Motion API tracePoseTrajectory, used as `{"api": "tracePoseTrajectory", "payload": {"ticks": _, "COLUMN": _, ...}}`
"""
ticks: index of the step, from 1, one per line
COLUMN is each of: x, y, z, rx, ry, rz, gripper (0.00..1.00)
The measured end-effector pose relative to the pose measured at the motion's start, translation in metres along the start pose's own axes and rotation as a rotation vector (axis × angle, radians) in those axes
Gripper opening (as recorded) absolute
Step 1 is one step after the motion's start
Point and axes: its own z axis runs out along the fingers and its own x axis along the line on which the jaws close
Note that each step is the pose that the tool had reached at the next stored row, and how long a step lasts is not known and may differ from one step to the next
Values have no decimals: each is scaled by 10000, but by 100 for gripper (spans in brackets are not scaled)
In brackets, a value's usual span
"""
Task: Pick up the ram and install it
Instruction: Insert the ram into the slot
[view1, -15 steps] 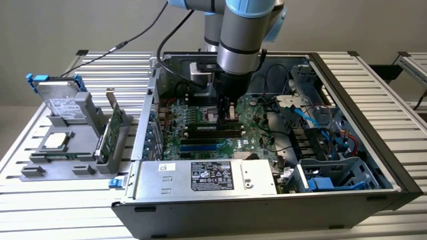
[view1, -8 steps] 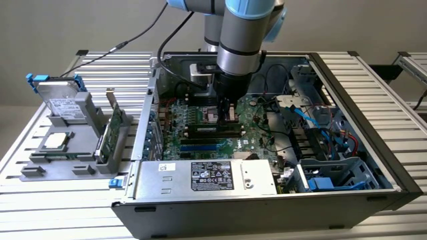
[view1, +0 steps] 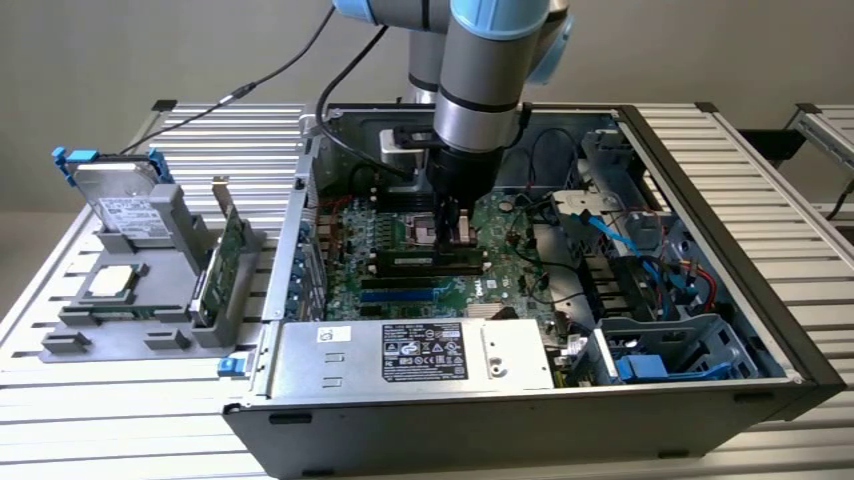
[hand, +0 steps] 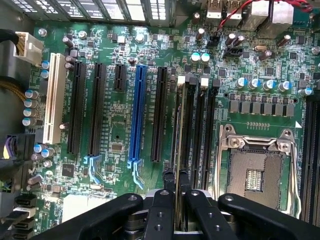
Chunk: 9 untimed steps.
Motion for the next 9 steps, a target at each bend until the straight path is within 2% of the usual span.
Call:
{"api": "tracePoseTrajectory", "payload": {"ticks": 5, "x": 0, "y": -1, "z": 10, "rx": -4, "ry": 69, "rz": 7, "gripper": 14}}
{"api": "tracePoseTrajectory", "payload": {"ticks": 9, "x": -1, "y": -1, "z": 14, "rx": -6, "ry": 84, "rz": 8, "gripper": 14}}
